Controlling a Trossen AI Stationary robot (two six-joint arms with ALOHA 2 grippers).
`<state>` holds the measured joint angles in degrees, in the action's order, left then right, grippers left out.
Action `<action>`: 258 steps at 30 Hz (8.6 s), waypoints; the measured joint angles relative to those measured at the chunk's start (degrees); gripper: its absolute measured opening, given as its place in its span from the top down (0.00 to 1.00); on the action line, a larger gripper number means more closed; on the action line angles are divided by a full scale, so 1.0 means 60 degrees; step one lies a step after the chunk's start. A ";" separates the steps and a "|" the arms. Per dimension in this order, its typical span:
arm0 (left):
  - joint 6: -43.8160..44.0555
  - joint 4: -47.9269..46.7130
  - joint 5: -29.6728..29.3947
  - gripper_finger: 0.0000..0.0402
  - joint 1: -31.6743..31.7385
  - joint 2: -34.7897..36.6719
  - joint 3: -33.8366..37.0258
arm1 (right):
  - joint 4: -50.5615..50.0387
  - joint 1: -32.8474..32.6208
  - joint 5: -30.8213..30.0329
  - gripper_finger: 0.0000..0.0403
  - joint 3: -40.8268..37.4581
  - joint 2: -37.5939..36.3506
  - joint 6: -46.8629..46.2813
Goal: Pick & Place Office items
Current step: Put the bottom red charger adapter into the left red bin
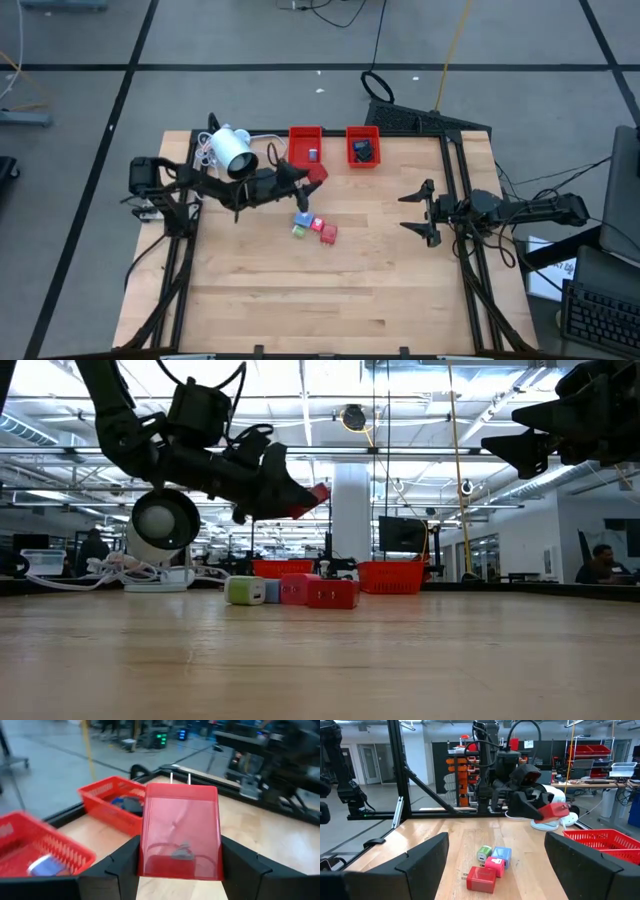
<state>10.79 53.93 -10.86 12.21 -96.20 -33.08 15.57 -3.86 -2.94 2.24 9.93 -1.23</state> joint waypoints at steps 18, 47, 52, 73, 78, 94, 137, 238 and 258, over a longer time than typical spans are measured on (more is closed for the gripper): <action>0.1471 -0.5515 -0.1684 0.47 0.2020 -0.0045 -0.2703 | 0.0000 0.0000 0.0000 0.21 0.0000 -0.0001 0.0000; -0.0004 -0.4874 -0.0179 0.47 0.0711 -0.0098 -0.2788 | 0.0000 0.0000 0.0000 0.21 0.0000 -0.0001 0.0000; -0.0037 -0.2240 0.0721 0.47 -0.0420 -0.0098 -0.1727 | 0.0000 0.0000 0.0000 0.21 0.0000 0.0000 0.0000; -0.0734 0.0819 0.3072 0.47 -0.1891 -0.0091 -0.1406 | 0.1754 -0.0004 0.0254 0.21 -0.0002 0.0033 -0.0896; -0.0740 0.0797 0.3505 0.47 -0.1914 -0.0091 -0.1406 | 0.1866 -0.0004 0.0540 0.21 -0.0004 0.0069 -0.1916; -0.0708 0.0783 0.3491 0.45 -0.1916 -0.0091 -0.1406 | 0.6108 -0.0004 0.0207 0.21 0.0012 0.4590 -0.2380; -0.1545 0.0584 0.2731 0.46 -0.2017 -0.0098 -0.1413 | 0.6489 -0.0051 0.0098 0.29 0.5561 1.2043 0.0057; -0.7069 -0.6669 0.1578 0.27 -0.3552 -0.0091 -0.4608 | -0.0248 -0.0160 0.3195 0.49 0.7384 1.2522 0.0386; 0.2331 -0.3925 0.3437 0.31 -0.1875 0.0113 -0.4597 | -0.1175 -0.0452 0.0036 0.49 0.7366 0.8815 0.4405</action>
<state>24.77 30.38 9.76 0.96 -95.53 -60.66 8.52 -6.57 -2.72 46.44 62.83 25.20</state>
